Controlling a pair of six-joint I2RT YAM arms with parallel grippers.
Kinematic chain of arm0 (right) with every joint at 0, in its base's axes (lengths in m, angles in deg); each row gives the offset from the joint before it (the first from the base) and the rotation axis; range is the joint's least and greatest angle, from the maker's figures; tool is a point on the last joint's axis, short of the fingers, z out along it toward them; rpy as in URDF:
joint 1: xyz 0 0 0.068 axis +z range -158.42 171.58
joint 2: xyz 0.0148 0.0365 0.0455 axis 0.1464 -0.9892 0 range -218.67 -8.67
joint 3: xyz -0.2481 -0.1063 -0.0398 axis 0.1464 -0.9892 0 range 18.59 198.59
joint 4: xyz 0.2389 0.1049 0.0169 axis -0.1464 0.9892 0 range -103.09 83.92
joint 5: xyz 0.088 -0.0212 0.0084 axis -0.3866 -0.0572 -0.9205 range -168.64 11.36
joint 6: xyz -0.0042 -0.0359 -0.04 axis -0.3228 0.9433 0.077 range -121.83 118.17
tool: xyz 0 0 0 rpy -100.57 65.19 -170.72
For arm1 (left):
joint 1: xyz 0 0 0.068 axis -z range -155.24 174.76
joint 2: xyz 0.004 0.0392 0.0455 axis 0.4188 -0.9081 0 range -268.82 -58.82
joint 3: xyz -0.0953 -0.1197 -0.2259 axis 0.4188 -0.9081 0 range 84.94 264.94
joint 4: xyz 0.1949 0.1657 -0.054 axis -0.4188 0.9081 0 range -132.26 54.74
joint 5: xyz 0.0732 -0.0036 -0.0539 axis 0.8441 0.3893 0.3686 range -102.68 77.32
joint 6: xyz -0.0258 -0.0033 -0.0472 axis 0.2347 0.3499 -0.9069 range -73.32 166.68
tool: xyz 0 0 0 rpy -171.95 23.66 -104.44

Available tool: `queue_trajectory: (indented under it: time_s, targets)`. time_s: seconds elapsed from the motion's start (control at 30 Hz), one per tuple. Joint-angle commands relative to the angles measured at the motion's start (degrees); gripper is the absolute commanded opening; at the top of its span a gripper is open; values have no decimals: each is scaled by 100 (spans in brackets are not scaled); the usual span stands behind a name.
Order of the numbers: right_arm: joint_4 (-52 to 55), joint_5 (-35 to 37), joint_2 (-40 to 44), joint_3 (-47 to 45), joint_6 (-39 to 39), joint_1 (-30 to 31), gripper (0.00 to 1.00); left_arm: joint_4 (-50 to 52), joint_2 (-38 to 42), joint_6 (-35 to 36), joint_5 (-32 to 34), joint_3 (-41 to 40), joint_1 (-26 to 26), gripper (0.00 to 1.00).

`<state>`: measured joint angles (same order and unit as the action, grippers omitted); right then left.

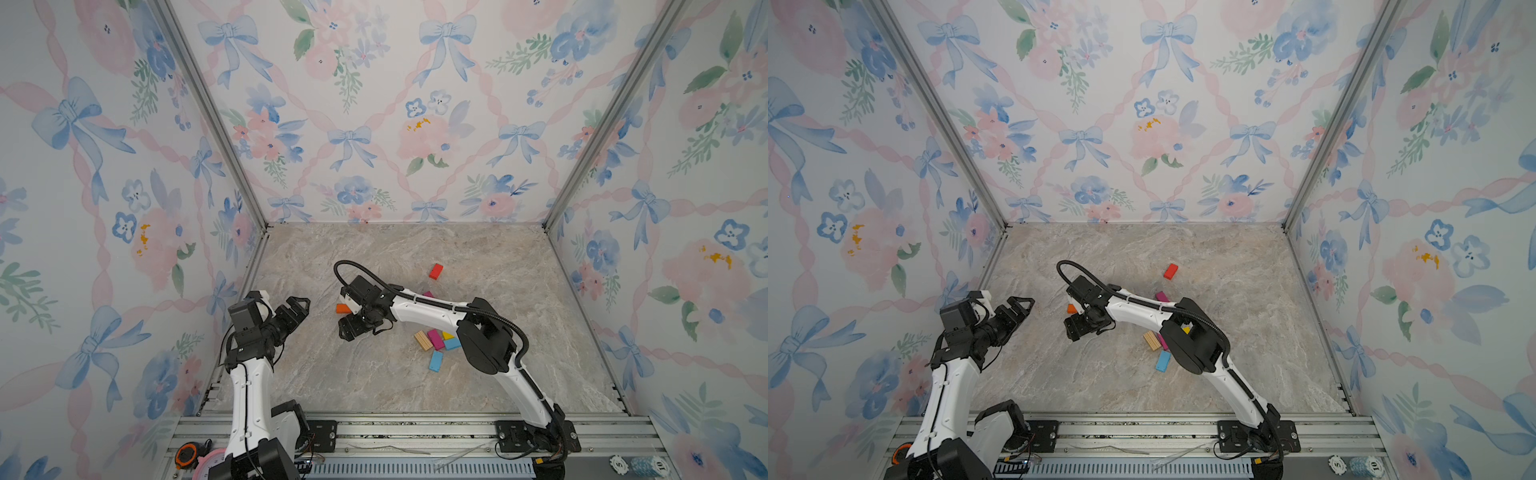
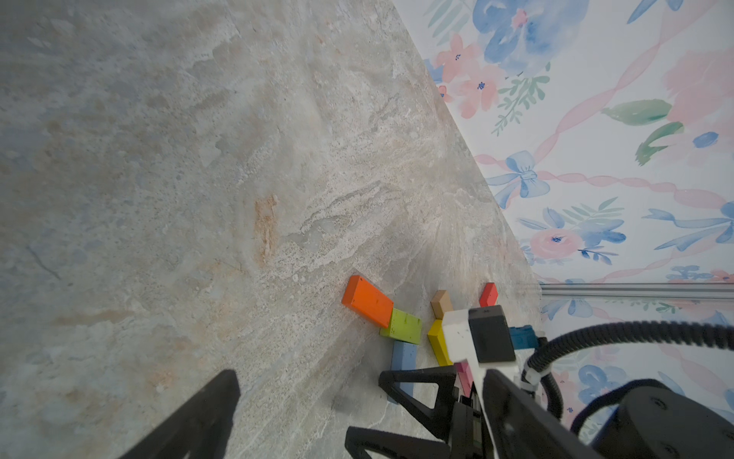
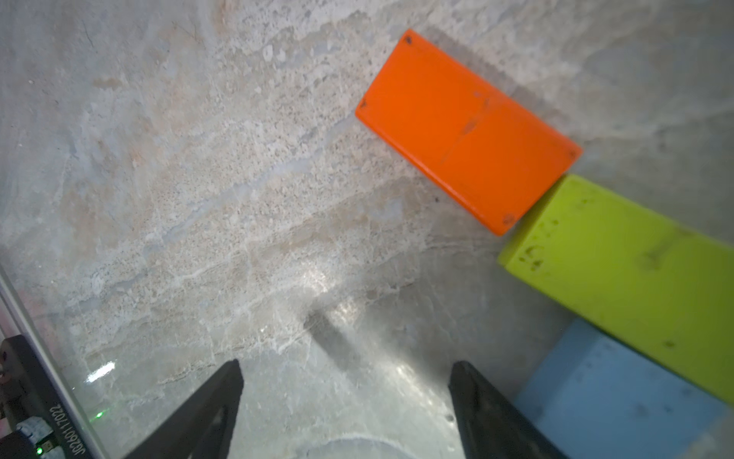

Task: Assemble the number 7 with building blocks
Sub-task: Adjust the building block at the center of the board.

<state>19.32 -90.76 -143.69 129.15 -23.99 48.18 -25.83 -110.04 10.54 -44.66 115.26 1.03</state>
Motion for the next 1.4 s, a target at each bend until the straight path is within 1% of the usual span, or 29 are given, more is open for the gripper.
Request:
queue_trajectory:
  time_s: [0.0, 0.63, 1.2, 1.37]
  targets:
    - [302, -27, -353, 112, 116, -105, 84, -69, -24, 88, -53, -53, -10, 98]
    - [309, -176, -722, 538, 5, -278, 84, -104, -18, 90, -97, -70, 78, 98]
    - [346, -256, -841, 765, -30, -290, 84, -122, -6, 88, -123, -73, 105, 98]
    - [328, -269, -751, 761, -43, -259, 84, -123, -8, 90, -123, -80, 120, 98]
